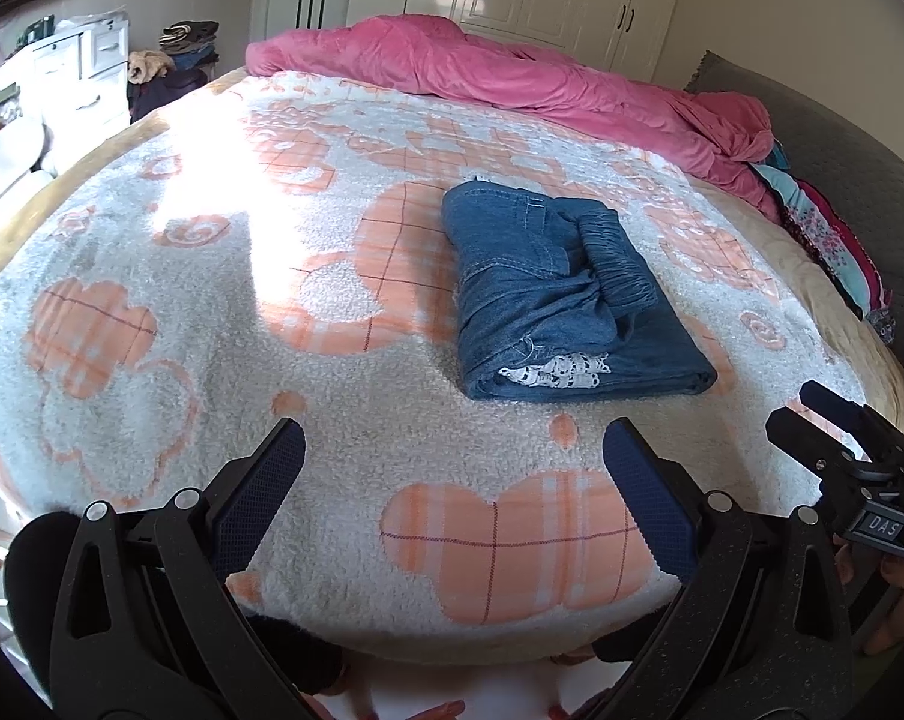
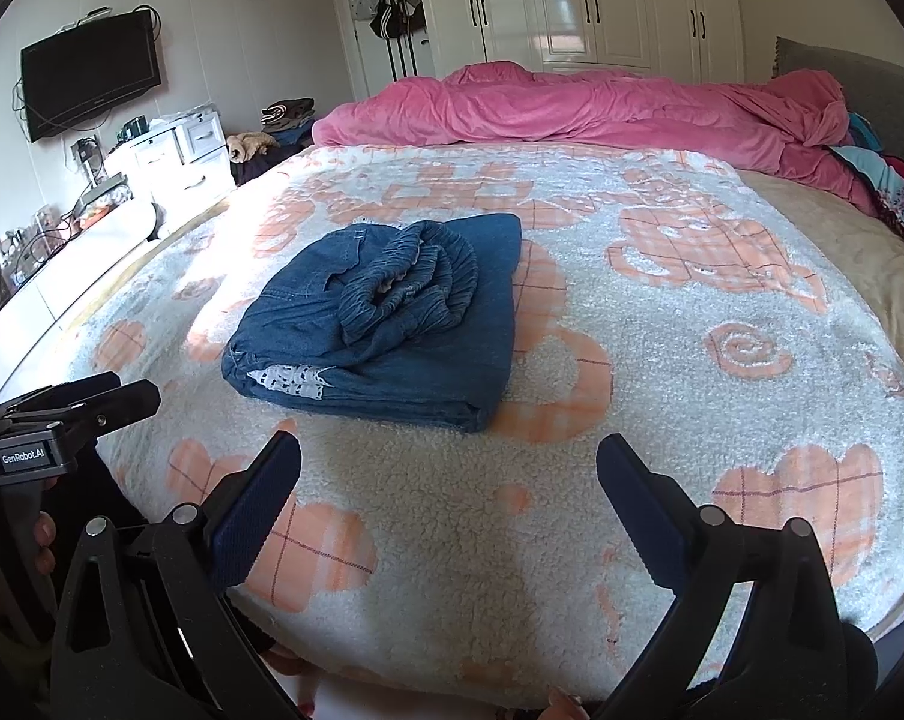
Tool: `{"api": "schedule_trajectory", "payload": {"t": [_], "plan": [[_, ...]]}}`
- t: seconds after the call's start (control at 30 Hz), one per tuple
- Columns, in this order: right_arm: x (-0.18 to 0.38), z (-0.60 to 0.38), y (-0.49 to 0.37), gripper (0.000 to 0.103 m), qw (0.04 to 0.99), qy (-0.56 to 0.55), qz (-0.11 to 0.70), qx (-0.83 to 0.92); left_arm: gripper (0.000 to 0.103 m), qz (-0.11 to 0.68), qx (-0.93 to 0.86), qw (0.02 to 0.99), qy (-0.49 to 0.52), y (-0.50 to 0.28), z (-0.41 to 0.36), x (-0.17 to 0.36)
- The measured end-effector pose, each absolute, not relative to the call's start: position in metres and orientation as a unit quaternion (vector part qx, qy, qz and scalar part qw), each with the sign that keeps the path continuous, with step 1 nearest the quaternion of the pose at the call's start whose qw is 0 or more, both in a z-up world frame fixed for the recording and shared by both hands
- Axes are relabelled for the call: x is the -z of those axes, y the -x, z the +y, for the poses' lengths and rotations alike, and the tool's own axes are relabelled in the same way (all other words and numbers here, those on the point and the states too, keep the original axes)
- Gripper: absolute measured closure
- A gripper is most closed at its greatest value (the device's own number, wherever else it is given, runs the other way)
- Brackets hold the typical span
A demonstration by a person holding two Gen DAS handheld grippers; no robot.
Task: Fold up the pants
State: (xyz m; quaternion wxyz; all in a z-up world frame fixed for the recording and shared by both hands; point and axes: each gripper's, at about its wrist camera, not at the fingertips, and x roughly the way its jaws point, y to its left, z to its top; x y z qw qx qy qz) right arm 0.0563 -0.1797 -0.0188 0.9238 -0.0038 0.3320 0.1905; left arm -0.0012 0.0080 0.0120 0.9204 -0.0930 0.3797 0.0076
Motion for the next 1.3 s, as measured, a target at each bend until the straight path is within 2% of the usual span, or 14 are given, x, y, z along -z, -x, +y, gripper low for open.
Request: {"api": "schedule_trajectory", "payload": {"t": [1.3], "plan": [[0.023, -0.194, -0.07, 0.004, 0.925, 0.012, 0.348, -0.149, 0.009, 0.398, -0.002, 0.913, 0.092, -0.009, 0.025, -0.003]]}}
